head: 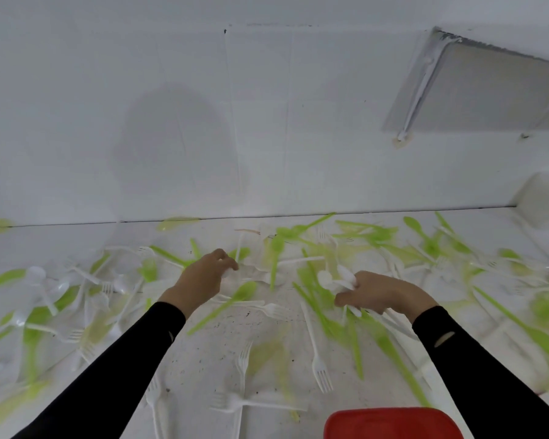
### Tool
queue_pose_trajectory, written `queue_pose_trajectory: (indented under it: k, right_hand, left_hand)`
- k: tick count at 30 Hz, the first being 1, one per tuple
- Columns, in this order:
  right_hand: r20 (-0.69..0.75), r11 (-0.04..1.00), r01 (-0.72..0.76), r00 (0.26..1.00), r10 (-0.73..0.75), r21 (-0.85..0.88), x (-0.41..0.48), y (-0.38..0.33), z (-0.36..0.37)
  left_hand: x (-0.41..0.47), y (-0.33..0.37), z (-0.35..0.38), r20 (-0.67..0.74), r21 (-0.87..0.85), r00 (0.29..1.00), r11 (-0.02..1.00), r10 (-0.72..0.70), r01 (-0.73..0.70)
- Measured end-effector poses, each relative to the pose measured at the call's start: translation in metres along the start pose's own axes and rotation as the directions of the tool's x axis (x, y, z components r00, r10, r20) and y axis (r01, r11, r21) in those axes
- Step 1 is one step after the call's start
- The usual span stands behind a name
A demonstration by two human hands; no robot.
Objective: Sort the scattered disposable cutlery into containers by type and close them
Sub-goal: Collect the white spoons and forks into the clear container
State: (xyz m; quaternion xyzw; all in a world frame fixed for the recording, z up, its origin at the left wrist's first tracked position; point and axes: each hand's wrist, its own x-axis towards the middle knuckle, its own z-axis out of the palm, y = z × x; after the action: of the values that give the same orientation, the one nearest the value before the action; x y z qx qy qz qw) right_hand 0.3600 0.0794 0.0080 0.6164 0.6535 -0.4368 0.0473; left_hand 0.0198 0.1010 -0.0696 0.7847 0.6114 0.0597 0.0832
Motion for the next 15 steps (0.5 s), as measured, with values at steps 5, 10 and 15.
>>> queue_pose_trajectory:
  k: [5, 10, 15]
  right_hand:
    - [-0.089, 0.981, 0.116, 0.991, -0.103, 0.157, 0.002, -0.006, 0.012]
    - [-0.222, 0.987, 0.146, 0.963, -0.156, -0.06, 0.043, -0.016, 0.044]
    - [-0.373, 0.866, 0.084, 0.879, -0.298, -0.493, 0.079, -0.041, 0.072]
  left_hand:
    - [0.005, -0.013, 0.018, 0.072, 0.232, 0.978, 0.95, 0.198, -0.209]
    - [0.008, -0.009, 0.022, 0.057, 0.236, 0.969, 0.94, 0.241, -0.248]
    - [0.006, -0.002, 0.007, -0.086, 0.072, 0.972, 0.974, 0.22, -0.215]
